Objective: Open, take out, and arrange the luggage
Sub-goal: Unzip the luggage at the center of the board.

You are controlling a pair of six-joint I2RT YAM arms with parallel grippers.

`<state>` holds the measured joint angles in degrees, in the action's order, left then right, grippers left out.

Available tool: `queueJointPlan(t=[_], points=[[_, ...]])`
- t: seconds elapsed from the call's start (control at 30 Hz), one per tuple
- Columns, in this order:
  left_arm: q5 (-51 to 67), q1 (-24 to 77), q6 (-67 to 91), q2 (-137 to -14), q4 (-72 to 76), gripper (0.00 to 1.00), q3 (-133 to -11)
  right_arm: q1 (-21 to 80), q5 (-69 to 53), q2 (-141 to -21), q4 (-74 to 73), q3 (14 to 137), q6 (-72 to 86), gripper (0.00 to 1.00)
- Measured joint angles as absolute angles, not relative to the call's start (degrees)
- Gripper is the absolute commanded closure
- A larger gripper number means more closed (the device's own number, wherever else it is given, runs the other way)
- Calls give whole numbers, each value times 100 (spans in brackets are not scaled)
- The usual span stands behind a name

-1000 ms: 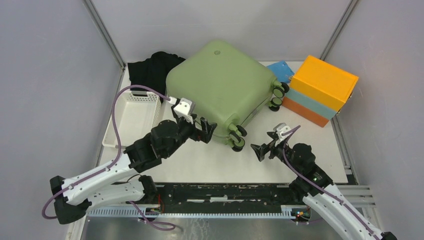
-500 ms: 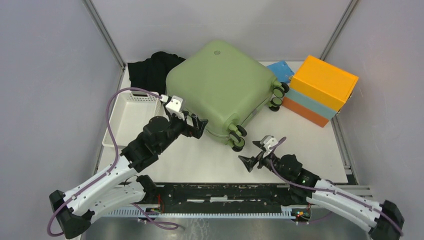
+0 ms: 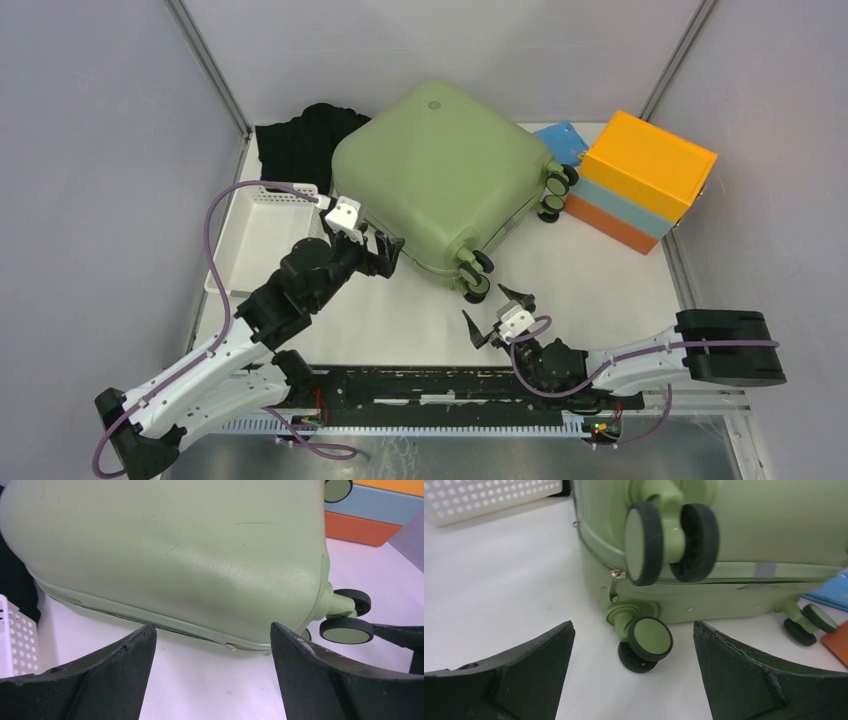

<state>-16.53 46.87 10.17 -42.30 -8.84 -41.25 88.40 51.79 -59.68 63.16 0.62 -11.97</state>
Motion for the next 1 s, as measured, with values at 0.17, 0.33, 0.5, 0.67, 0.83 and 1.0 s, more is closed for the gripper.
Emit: queueJointPlan(t=[0.17, 0.33, 0.5, 0.67, 0.83, 1.0], points=[[-1841, 4674, 884, -4014, -976, 12, -4115, 8812, 5710, -6654, 7603, 60, -1625, 19], [-1944, 4650, 834, -3959, -1022, 14, -4115, 8772, 5795, -7614, 8475, 60, -1826, 29], [-1946, 4580, 825, -3964, -1070, 14, -4115, 8729, 5756, -8429, 8801, 60, -2005, 34], [-1946, 4508, 823, -3964, -1070, 14, -4115, 8641, 5660, -9144, 8816, 62, -2346, 36], [-1946, 4466, 825, -3964, -1076, 14, -4115, 8517, 5402, -9467, 8818, 191, -2547, 31], [-1944, 4427, 825, -3964, -1087, 15, -4115, 8486, 5168, -9592, 8823, 349, -2880, 10]])
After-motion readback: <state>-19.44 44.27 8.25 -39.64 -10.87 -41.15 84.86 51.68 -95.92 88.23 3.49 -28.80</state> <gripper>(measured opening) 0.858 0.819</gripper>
